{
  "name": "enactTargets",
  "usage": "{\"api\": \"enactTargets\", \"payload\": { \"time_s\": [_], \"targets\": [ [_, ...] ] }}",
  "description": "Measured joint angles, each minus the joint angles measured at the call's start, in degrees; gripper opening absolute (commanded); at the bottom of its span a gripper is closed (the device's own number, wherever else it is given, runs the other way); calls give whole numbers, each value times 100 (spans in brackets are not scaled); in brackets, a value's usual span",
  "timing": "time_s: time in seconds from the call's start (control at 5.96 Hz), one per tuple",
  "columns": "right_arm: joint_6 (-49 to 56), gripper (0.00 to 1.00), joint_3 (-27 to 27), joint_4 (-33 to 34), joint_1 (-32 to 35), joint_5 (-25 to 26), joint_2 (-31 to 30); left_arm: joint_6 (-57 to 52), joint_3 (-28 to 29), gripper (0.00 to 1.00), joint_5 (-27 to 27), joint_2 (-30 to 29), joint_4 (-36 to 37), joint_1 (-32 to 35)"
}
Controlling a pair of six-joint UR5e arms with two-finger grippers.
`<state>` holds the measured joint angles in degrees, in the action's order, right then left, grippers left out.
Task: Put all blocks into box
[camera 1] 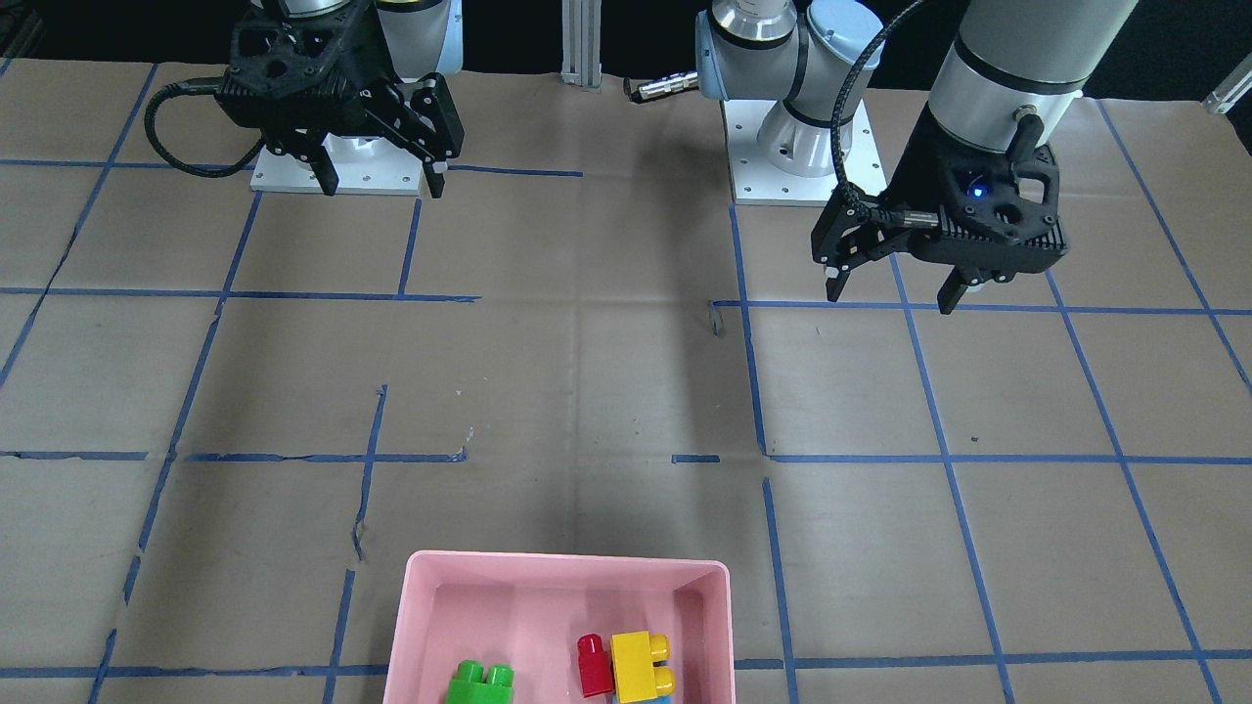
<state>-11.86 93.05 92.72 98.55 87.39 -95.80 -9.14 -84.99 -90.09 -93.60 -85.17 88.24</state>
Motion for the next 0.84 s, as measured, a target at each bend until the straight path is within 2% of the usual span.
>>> {"api": "enactTargets", "payload": {
  "time_s": [0.84],
  "targets": [
    [50,100,36,73,5,-50,37,0,-8,100,0,8,0,6]
  ]
}}
